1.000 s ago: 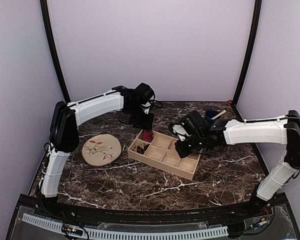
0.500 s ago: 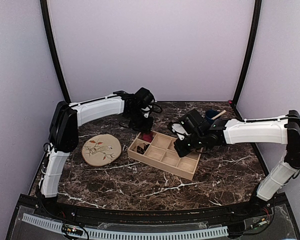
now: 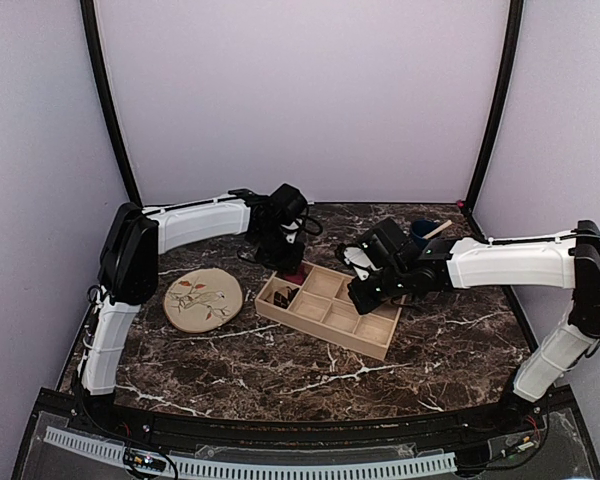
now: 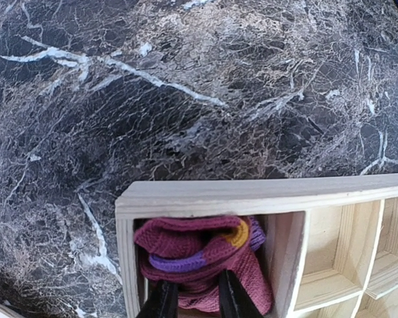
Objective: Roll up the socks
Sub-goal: Adjust the sock in the storage box.
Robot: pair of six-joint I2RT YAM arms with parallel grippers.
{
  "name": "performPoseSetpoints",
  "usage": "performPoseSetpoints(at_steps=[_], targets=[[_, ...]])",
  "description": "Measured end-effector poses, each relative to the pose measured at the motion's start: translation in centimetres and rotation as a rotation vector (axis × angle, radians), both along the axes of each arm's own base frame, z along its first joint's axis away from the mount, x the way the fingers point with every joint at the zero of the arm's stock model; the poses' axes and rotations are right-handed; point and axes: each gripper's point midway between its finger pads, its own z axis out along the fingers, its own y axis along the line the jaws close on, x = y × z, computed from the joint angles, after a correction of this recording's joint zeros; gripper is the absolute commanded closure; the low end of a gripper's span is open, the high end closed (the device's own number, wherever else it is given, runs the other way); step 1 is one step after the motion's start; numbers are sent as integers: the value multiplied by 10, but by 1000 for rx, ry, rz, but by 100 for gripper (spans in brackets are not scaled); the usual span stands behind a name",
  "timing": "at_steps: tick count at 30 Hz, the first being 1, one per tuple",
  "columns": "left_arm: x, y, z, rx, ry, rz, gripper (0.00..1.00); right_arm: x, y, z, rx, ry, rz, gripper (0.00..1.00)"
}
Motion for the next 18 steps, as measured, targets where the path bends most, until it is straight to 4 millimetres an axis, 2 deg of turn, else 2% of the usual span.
performPoseSetpoints(at_steps=[8, 12, 15, 18], targets=[[0, 0, -2, 0, 2, 0, 76, 0, 0, 0, 0, 1, -2, 100], [0, -2, 4, -10, 1, -3, 73, 1, -1, 0, -5, -5, -8, 99], [5, -8, 19, -36, -23, -6, 71, 3, -4, 0, -16, -16, -18, 96], [6, -11, 42, -69, -60, -9, 68, 5, -8, 5, -24, -33, -33, 87]])
